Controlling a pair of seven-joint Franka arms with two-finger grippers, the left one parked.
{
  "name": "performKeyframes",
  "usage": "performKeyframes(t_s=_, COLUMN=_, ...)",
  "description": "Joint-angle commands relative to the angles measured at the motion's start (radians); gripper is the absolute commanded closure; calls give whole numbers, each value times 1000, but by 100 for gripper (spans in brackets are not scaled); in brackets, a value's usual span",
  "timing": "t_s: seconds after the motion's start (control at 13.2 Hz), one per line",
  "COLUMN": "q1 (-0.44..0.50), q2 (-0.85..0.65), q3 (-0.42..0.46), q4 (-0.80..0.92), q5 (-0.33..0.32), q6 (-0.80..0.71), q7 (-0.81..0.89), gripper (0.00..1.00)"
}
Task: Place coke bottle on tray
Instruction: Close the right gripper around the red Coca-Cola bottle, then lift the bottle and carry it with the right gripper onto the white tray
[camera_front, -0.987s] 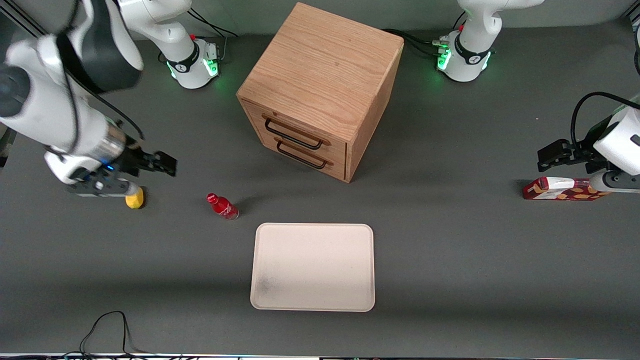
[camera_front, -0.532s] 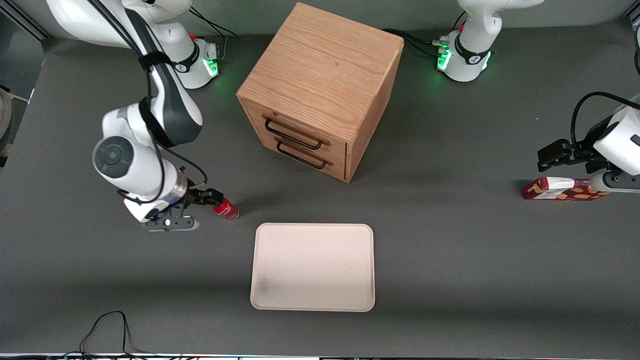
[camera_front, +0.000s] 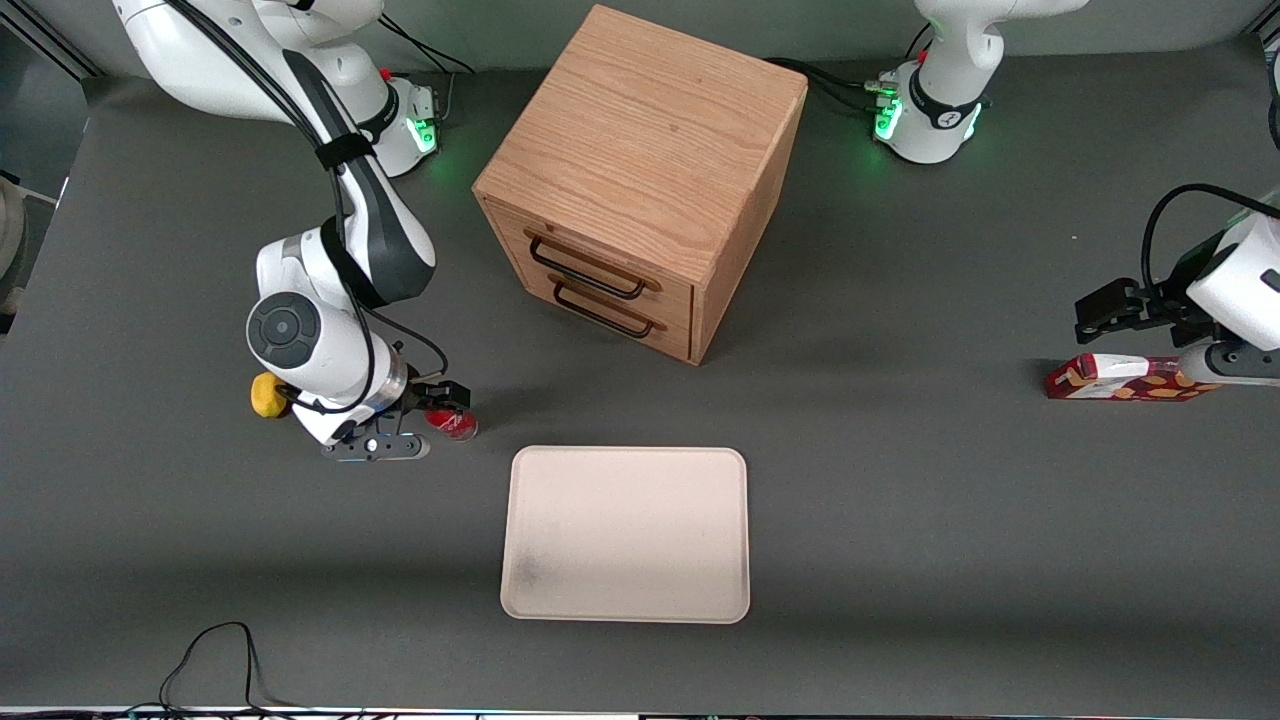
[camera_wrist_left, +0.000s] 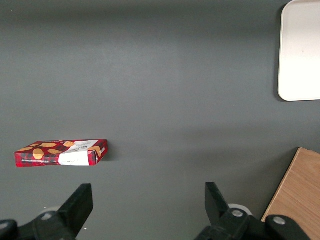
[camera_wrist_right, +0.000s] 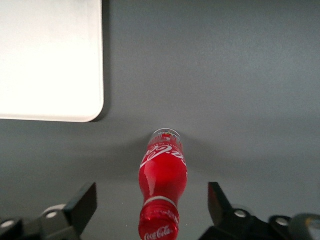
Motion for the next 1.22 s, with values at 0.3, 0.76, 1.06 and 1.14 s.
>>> performKeyframes(t_s=0.3, q1=7, q2=-31, q3=-5, q4=-38, q5=11, q6=19, q7=15, gripper=100)
performKeyframes(t_s=0.76, q1=-9, q2=-6, q3=-11, q4=170, q5=10, q6=-125, q7=-5, gripper=100)
performKeyframes(t_s=1.06, q1=-15, q2=141, q3=-17, q4=575, q5=16, q6=-360, q7=-10, gripper=100)
performKeyframes(t_s=1.14, q1=-15, q2=187, q3=-14, q4=670, q5=16, q6=-389, q7=-8, gripper=100)
